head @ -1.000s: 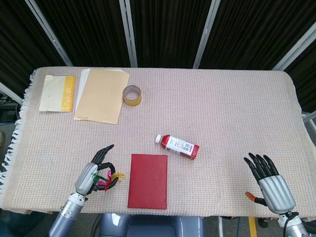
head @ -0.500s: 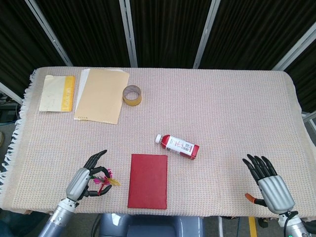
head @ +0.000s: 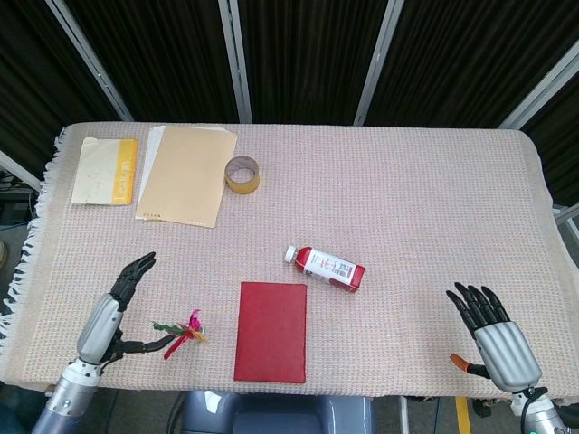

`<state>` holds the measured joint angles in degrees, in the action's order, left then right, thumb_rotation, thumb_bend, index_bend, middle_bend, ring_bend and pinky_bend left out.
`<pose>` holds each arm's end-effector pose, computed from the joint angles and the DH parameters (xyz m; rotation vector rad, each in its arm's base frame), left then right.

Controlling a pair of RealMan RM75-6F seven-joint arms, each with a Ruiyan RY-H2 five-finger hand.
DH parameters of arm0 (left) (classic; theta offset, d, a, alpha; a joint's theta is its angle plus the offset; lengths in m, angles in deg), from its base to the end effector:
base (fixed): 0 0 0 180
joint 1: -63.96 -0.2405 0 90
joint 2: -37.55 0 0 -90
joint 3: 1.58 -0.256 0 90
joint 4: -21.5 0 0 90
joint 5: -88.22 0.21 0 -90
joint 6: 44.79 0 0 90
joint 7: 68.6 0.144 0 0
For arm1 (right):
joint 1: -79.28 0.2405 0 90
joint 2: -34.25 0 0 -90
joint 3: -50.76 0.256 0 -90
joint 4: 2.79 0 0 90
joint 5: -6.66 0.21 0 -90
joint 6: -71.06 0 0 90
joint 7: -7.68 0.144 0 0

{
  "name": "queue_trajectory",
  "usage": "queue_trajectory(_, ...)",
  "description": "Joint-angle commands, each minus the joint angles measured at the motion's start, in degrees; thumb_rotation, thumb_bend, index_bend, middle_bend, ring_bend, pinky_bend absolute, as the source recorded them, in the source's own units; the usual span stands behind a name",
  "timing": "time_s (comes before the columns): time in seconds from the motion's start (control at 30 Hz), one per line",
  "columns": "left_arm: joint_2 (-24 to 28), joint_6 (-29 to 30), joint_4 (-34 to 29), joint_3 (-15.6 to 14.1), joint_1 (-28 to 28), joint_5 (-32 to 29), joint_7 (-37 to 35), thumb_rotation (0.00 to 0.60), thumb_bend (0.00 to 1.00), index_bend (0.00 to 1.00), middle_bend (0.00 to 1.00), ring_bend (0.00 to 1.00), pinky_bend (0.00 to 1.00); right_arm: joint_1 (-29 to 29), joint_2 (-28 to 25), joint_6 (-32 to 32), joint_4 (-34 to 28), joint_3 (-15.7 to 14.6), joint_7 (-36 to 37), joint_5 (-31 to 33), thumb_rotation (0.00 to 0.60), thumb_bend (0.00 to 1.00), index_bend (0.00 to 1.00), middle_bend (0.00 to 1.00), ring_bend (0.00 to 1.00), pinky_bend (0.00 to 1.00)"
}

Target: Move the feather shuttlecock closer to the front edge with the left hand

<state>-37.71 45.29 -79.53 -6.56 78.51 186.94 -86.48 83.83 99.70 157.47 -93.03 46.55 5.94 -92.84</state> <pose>-0.2033 0.1812 0.0837 -1.4693 -1.2969 -1.5996 -0.2946 -0.1491 0.1286 1.6546 -0.8516 0.9299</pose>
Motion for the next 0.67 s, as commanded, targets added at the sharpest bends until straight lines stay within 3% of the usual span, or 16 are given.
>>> queue_trajectory(0.03, 7.3, 0.5, -2.6, 2.3, -1.6, -4.1, 13.6, 0.462, 0.12, 0.05, 0.0, 0.0, 0.0, -0.2, 0.0, 0.1, 0.1, 0.8, -0.4, 1.4, 0.6, 0.06, 0.0, 0.0, 0.0, 0.0)
queue_trajectory(0.27, 14.3, -7.5, -6.2, -1.1, -4.0, -15.3, 30.7, 0.461, 0.13, 0.08, 0.0, 0.0, 0.0, -0.8, 0.4, 0.0, -1.0, 1.5, -3.5, 3.2, 0.6, 0.06, 0.0, 0.0, 0.0, 0.0)
queue_trajectory(0.4, 12.4, -6.7, -6.5, -0.7, -5.3, -18.9, 40.8, 0.461, 0.13, 0.05, 0.0, 0.0, 0.0, -1.0, 0.3, 0.0, -1.7, 1.4, -4.3, 3.3, 0.6, 0.06, 0.0, 0.0, 0.0, 0.0)
queue_trajectory(0.53, 8.7, -4.8, -3.6, 0.2, -6.8, -17.6, 37.3, 0.463, 0.13, 0.04, 0.0, 0.0, 0.0, -1.3, 0.3, 0.2, -1.9, 1.3, -4.9, 3.2, 0.6, 0.06, 0.0, 0.0, 0.0, 0.0)
queue_trajectory(0.67, 8.3, -5.9, -1.6, 1.0, -6.4, -16.5, 33.2, 0.462, 0.13, 0.03, 0.0, 0.0, 0.0, -1.5, 0.7, -0.2, -1.9, 1.1, -6.1, 3.2, 0.6, 0.06, 0.0, 0.0, 0.0, 0.0)
